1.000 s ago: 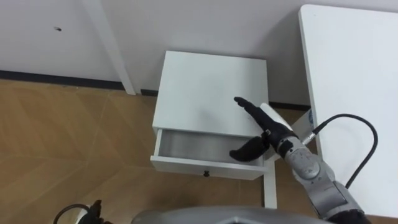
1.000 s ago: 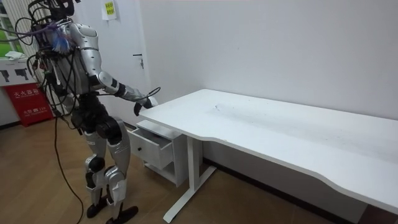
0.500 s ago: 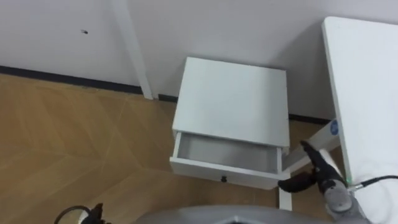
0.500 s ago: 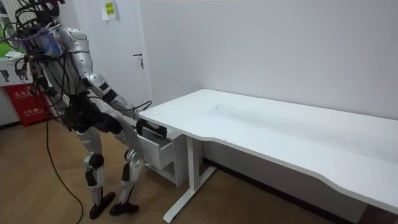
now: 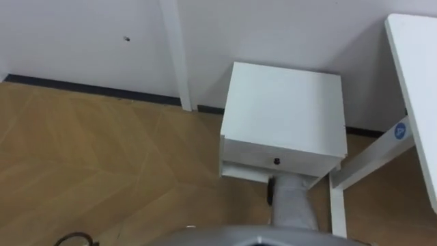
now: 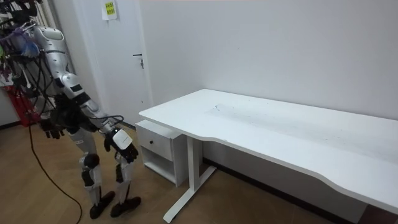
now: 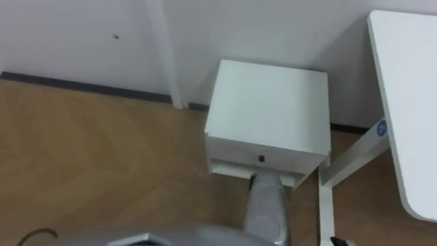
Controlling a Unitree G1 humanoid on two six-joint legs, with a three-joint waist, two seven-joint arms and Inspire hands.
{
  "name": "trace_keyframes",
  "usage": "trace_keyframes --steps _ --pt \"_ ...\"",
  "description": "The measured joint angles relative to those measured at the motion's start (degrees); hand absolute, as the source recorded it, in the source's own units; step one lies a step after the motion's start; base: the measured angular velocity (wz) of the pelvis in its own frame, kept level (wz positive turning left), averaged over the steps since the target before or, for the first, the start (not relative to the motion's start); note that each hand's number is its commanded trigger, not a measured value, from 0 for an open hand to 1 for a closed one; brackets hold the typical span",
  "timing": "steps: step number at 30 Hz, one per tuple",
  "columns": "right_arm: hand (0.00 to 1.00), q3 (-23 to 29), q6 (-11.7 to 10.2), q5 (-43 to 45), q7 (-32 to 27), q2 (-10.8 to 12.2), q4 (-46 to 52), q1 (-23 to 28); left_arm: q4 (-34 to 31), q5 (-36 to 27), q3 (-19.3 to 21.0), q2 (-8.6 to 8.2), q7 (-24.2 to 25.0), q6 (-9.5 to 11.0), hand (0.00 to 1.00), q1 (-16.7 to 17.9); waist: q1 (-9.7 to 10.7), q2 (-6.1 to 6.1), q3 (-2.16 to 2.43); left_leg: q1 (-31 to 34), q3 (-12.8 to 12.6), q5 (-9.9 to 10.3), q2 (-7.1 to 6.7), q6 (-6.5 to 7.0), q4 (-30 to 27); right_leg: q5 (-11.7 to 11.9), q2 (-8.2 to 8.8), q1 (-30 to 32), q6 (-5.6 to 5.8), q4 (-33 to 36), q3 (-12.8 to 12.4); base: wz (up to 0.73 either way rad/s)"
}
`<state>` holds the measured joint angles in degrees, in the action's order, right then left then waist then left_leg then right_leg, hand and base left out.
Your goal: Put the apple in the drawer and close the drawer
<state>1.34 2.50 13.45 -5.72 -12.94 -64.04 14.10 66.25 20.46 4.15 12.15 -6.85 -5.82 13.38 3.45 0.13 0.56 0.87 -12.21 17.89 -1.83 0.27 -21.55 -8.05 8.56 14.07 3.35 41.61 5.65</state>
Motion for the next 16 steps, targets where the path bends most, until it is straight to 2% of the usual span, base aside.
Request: trace_keyframes --steps 1,2,3,4,5,6,7,8,9,10,13,16 --pt "0.0 0.2 -0.1 0.2 -0.2 0.2 0.1 0.0 -0.6 -0.3 -0.1 0.52 -0.3 0.0 0.0 -0.8 -0.5 -0.64 -0.57 1.3 1.8 -0.1 1.33 2.89 -3.3 -0.5 -0.02 -1.0 0.72 -2.5 -0.2 -0.22" --pt "0.0 0.6 -0.1 0.4 -0.4 0.3 -0.1 -0.6 -1.5 -0.8 0.0 1.2 -1.1 0.1 0.0 -1.7 -2.2 -0.89 -1.22 3.1 4.5 3.7 0.93 4.58 -6.2 -1.3 0.05 -2.8 2.33 -7.6 -1.6 -0.37" --pt "0.0 0.4 0.0 0.6 -0.4 0.5 -0.3 -0.9 -1.4 -1.4 0.2 1.15 -1.8 0.0 0.0 -1.2 -2.9 -1.83 -0.84 2.5 4.1 4.0 1.22 4.49 -5.9 -1.0 -0.77 -7.0 2.6 -14.7 -1.9 -0.42" --pt "0.0 0.4 -0.2 0.6 -0.4 0.5 -0.3 -0.8 -1.4 -1.9 0.0 1.1 -1.8 0.1 0.0 -1.1 -2.9 -2.17 -0.74 1.7 4.0 3.8 1.31 4.02 -4.7 -0.2 -1.29 -9.0 2.22 -17.6 -1.7 -0.36" --pt "0.0 0.5 -0.5 0.5 -0.5 0.2 -0.4 -1.2 -1.5 -2.3 -0.4 0.49 -1.9 0.2 0.0 -1.1 -3.7 -2.46 -0.75 -0.2 2.9 3.0 1.31 2.87 -2.1 0.2 -1.75 -11.7 2.02 -22.2 -1.2 -0.37" --pt "0.0 0.4 -0.6 0.5 -0.6 0.0 -0.6 -1.6 -1.6 -2.3 -0.7 -0.02 -2.0 0.4 0.0 -1.1 -3.8 -2.5 -0.77 -1.5 1.8 2.3 1.32 2.59 0.0 0.5 -2.03 -13.2 2.12 -25.2 -0.9 -0.45" --pt "0.0 0.3 -0.8 0.6 -0.6 0.0 -0.7 -2.0 -1.6 -2.3 -0.9 -0.13 -2.0 0.4 0.0 -1.1 -3.8 -2.46 -0.74 -1.9 1.5 2.0 1.36 2.79 0.9 0.6 -2.19 -13.8 2.22 -26.3 -1.0 -0.33" --pt "0.0 -0.1 -1.2 0.6 -0.5 0.2 -0.9 -2.9 -1.6 -2.3 -0.9 -0.11 -2.1 0.4 0.0 -1.4 -3.6 -2.23 -0.69 -2.5 1.4 1.3 1.72 3.94 2.0 0.8 -2.82 -15.0 2.42 -28.4 -0.9 -0.15" --pt "0.0 -0.1 -1.4 0.6 -0.4 0.4 -1.0 -3.0 -1.7 -2.3 -0.9 -0.03 -2.3 0.4 0.0 -1.7 -3.5 -2.14 -0.61 -2.6 1.4 1.0 1.9 4.48 2.5 0.8 -3.12 -15.3 2.46 -29.3 -0.9 -0.13" --pt "0.0 0.0 -1.5 0.6 -0.3 0.9 -1.1 -2.9 -2.1 -2.2 -0.6 -0.03 -2.4 0.4 0.0 -1.7 -3.5 -2.05 -0.55 -2.9 1.3 0.6 2.31 4.47 3.1 0.8 -3.69 -15.6 2.45 -30.3 -1.0 -0.1" --pt "0.0 0.1 -1.6 1.8 0.3 1.1 -1.6 -3.2 -2.3 -2.2 -0.5 -0.59 -2.4 1.0 0.0 -2.2 -3.1 -1.29 -0.46 -4.5 1.3 -0.5 3.09 3.25 5.2 0.9 -4.71 -16.1 2.06 -31.2 -1.0 -0.12" --pt "0.0 0.1 -1.6 2.7 1.0 1.2 -2.6 -3.9 -2.3 -2.2 -0.4 -0.85 -2.3 1.0 0.0 -2.1 -2.5 -0.94 -0.56 -5.9 1.3 -1.3 3.32 2.29 7.8 0.4 -5.3 -16.1 1.08 -31.2 -0.9 -0.1"
